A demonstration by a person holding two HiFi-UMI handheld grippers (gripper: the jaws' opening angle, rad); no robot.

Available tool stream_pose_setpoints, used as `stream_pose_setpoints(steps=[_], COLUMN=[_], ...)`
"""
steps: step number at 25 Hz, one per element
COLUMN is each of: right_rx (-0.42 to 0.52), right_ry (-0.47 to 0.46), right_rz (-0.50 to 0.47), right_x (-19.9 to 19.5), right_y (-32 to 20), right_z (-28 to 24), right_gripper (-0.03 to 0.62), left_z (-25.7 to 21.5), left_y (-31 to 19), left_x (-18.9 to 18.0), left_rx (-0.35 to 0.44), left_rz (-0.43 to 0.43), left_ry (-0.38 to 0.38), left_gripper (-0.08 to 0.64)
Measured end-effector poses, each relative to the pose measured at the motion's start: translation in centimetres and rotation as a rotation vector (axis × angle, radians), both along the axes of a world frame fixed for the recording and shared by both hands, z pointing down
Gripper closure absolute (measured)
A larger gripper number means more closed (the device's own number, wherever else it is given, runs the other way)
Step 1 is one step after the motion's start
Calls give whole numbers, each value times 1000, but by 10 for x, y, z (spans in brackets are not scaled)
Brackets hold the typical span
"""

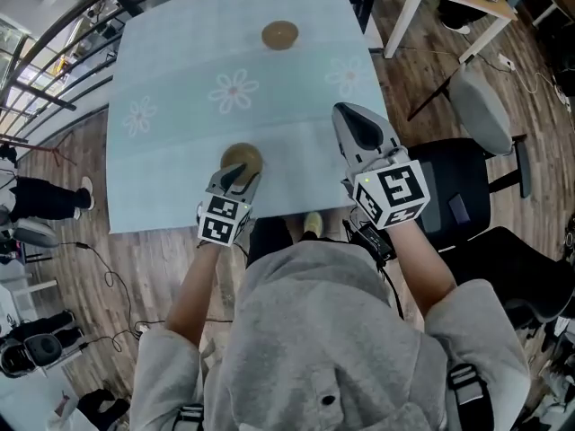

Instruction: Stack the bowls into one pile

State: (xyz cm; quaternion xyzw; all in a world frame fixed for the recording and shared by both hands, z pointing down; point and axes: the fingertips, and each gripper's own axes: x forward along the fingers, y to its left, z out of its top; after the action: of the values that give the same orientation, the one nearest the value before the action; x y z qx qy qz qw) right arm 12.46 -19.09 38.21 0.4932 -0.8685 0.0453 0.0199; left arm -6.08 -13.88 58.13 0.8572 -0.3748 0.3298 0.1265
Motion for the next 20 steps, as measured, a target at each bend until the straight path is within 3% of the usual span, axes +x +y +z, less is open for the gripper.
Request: stream_pose_setpoints(steps=[7,10,15,20], right_rx=[17,31,45,3], right_ry=[59,94,195,248], right_rz=[-46,-76,-122,-166], right_x=[-8,-14,-30,-42], right_y=[-12,-18,-34,-58], right_z=[4,7,12,28], right_gripper=[565,565,562,561], left_z=[-37,-50,-70,-75], left_y=[-12,-19,-30,-39], left_x=[-23,-43,-79,-94], left_rx=[122,162,244,247], left_rz=[-148,-246,-366,-421], left_ry=[89,129,135,133], left_gripper=[420,465,534,541])
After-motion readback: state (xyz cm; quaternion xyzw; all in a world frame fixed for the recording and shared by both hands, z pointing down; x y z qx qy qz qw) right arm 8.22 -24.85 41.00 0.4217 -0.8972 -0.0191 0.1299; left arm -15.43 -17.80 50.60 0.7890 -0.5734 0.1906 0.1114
